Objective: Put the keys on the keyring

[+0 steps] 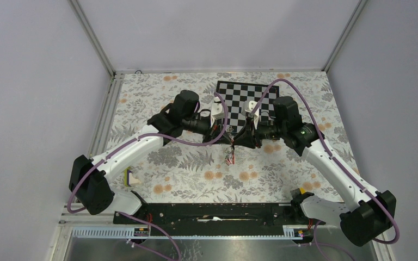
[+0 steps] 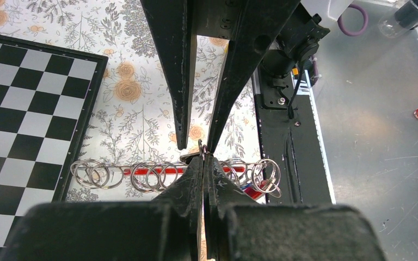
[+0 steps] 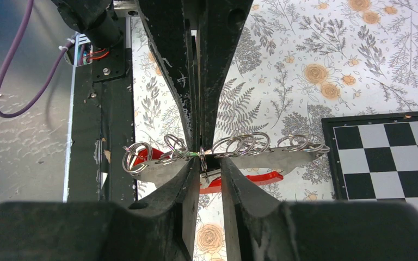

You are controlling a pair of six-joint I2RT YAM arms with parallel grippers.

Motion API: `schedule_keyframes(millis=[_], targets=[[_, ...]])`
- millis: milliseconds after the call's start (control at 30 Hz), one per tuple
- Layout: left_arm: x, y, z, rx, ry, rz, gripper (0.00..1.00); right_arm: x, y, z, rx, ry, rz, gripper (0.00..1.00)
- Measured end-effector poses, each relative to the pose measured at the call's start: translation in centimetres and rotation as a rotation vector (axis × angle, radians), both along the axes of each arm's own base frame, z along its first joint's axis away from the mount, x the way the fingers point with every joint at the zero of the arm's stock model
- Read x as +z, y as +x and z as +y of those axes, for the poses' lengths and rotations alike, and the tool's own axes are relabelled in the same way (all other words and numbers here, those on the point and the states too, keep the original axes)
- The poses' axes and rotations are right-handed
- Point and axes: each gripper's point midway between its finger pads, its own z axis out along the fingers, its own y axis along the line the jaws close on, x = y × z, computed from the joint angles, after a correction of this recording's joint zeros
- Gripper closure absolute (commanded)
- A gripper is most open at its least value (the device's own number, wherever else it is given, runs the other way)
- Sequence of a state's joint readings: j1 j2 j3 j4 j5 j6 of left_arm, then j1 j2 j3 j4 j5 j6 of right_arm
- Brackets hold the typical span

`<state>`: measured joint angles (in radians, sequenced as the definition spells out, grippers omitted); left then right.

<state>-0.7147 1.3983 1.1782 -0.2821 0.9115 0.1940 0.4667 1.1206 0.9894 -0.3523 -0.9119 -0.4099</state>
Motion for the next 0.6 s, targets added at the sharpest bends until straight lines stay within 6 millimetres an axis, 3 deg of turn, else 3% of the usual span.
schedule_keyframes(millis=[267, 600], targets=[[0.8, -0.3, -0.2, -0.015, -0.031, 0.037, 1.0, -0.1, -0.7, 0.3, 0.041, 0.029, 0.021, 0.7], [1.6, 0.0, -0.1, -0.007, -0.059, 0.06, 1.0, 0.0, -1.1, 0.6, 0.067, 0.058, 0.027, 0.96]])
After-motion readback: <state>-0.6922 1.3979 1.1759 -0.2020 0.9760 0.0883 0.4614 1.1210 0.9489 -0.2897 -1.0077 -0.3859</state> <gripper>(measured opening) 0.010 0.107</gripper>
